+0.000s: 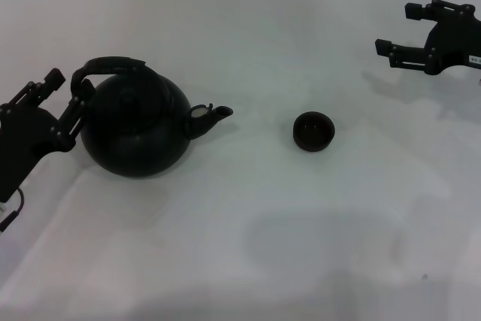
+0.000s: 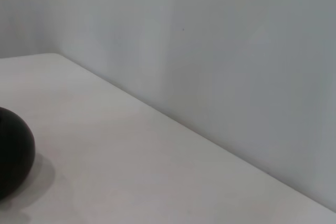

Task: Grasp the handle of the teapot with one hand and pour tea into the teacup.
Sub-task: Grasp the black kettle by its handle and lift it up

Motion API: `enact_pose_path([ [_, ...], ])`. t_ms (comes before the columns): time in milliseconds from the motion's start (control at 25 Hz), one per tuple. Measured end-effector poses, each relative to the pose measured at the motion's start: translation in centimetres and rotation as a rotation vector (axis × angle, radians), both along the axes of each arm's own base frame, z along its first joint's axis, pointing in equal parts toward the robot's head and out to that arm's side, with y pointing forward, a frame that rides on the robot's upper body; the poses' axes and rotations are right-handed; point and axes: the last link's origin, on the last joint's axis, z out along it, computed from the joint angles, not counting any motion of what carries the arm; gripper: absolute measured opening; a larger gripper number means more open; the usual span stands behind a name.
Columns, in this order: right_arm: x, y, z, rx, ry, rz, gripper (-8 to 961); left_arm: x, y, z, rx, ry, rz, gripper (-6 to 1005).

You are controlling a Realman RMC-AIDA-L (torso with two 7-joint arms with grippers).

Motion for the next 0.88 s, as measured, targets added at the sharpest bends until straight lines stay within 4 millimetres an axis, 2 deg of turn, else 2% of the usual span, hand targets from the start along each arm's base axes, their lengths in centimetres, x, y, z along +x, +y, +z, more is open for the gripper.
enact_pose_path([
  [200, 0.03, 0.01, 0.01, 0.002, -0.002, 0.001, 845, 0.13, 0.24, -0.04, -0.006, -0.001, -0.005, 488],
  [760, 0.05, 0.0, 0.01, 0.003, -0.004, 0.003, 845, 0.33, 0.64, -0.09, -0.037, -0.06, 0.012, 230],
  [880, 0.06, 0.0, 0.01, 0.003, -0.008, 0.007, 845, 0.3, 0.69, -0.03, -0.042, -0.068, 0.016, 208],
])
